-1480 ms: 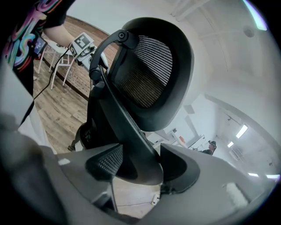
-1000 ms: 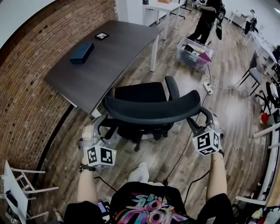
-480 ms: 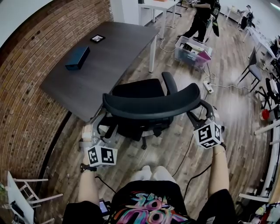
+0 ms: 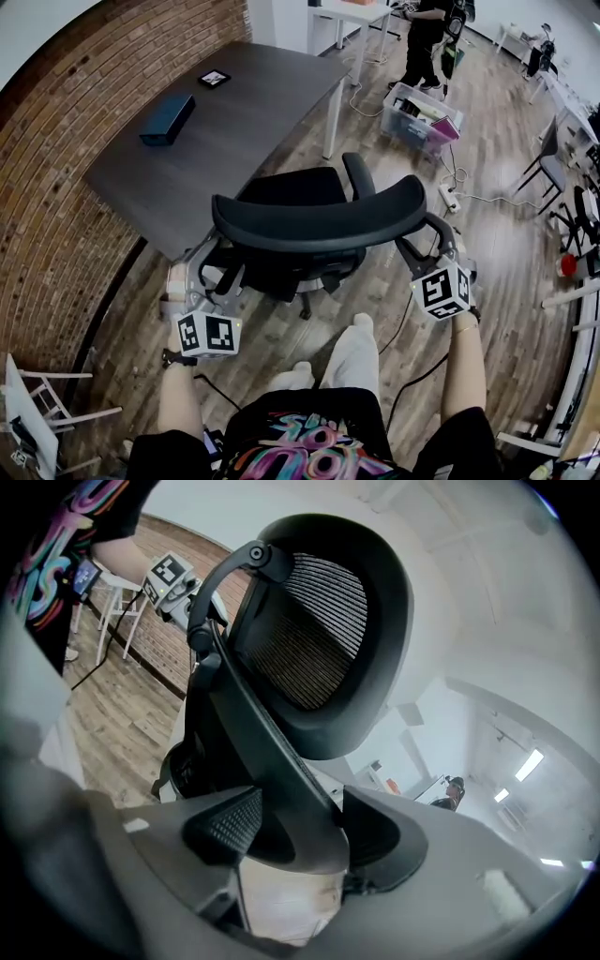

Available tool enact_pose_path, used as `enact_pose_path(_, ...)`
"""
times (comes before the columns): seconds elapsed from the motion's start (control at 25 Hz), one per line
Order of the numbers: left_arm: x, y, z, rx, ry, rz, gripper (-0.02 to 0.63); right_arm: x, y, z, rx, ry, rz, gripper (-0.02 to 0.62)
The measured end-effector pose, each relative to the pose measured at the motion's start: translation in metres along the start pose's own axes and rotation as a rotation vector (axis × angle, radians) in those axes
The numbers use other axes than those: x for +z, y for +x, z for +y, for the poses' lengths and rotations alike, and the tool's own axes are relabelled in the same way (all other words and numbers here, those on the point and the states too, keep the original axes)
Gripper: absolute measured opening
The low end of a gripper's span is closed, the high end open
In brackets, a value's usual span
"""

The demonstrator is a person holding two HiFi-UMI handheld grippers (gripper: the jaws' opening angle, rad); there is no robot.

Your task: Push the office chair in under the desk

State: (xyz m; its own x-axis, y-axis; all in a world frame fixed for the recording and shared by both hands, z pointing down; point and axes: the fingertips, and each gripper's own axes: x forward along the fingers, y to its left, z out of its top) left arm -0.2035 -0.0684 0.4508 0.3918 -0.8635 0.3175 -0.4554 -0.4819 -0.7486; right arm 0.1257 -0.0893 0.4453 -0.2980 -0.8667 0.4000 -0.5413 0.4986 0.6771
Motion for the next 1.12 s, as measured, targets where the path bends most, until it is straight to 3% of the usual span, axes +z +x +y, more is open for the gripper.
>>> enact_pose_path(1.12,0.020,0.094,0.021,0.206,-0.146,0.353,0.268,-0.007,0.174,-0.115,0.241,-0.157,-0.330,0.265)
